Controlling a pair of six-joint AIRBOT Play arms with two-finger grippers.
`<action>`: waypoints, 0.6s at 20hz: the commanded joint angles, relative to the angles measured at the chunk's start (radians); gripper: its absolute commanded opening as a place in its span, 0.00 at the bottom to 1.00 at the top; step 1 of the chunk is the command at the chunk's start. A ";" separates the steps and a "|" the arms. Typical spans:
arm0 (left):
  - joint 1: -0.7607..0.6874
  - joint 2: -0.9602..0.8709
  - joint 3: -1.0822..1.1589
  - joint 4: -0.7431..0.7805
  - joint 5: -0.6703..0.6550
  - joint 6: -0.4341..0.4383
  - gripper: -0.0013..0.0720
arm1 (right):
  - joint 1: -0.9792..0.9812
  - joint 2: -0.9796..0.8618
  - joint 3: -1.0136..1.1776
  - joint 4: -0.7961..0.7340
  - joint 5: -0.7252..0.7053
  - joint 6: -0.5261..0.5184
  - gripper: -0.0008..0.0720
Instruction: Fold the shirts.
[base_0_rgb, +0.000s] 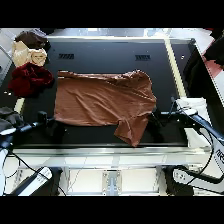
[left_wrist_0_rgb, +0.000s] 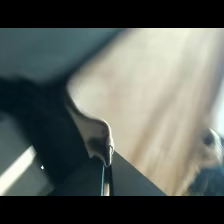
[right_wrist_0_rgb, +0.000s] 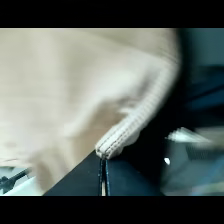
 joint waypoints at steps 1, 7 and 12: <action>0.013 0.015 0.254 -0.018 -0.261 0.163 0.03 | 0.002 0.142 0.142 -0.010 0.143 -0.072 0.03; 0.151 0.274 0.883 -0.018 -0.404 0.246 0.03 | -0.006 0.711 0.638 -0.333 0.266 0.068 0.03; 0.197 0.334 1.303 0.102 -0.363 0.153 0.03 | -0.006 0.849 1.007 -0.541 0.254 0.159 0.03</action>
